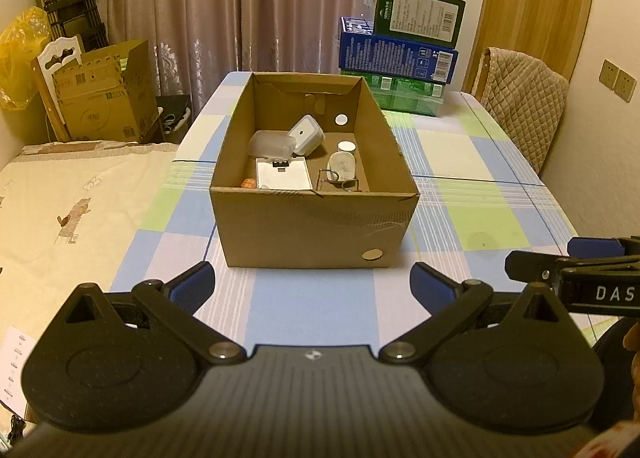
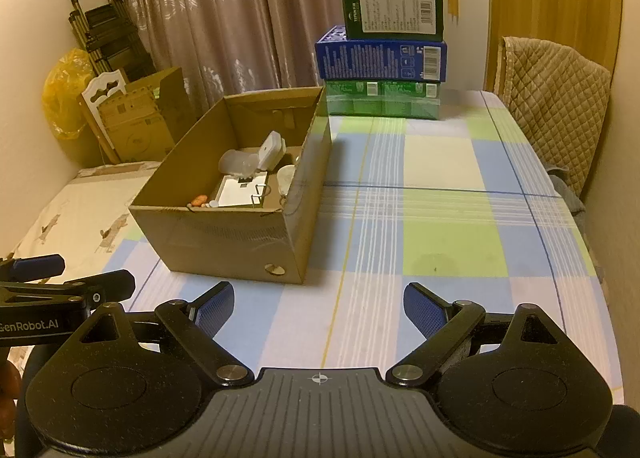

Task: Organize rigid objects

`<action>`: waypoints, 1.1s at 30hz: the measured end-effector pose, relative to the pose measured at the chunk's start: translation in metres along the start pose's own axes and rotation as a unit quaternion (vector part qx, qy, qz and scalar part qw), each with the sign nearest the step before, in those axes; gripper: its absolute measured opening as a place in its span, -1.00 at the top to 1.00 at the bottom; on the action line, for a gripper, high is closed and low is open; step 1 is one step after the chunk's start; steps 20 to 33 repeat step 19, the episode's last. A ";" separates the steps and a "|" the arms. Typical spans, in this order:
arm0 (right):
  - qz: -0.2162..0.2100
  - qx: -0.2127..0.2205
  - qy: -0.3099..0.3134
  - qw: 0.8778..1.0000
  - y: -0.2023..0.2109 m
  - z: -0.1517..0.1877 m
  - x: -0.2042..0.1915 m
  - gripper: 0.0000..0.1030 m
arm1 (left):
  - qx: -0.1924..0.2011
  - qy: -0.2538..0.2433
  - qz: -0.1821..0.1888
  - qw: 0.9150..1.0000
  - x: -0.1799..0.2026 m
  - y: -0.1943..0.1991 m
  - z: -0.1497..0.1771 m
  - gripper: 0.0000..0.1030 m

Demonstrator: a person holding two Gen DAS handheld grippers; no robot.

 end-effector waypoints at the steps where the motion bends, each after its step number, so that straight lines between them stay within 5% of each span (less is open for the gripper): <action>1: 0.000 0.000 0.000 1.000 0.000 0.000 0.000 -0.73 | 0.000 0.000 0.000 1.000 0.000 0.000 0.000 -0.98; 33: 0.001 -0.002 0.000 1.000 0.000 0.003 0.000 -0.73 | 0.004 0.006 0.002 1.000 0.000 0.000 0.000 -0.98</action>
Point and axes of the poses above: each gripper's, at about its wrist camera, not at the fingertips, and y roughly against the way its jaws point, x to its right, z to its underside, the point moved 5 cm from there along -y, roughly the way its jaws point, and after that the axes turned 13 degrees about -z, right-handed, at the moved point
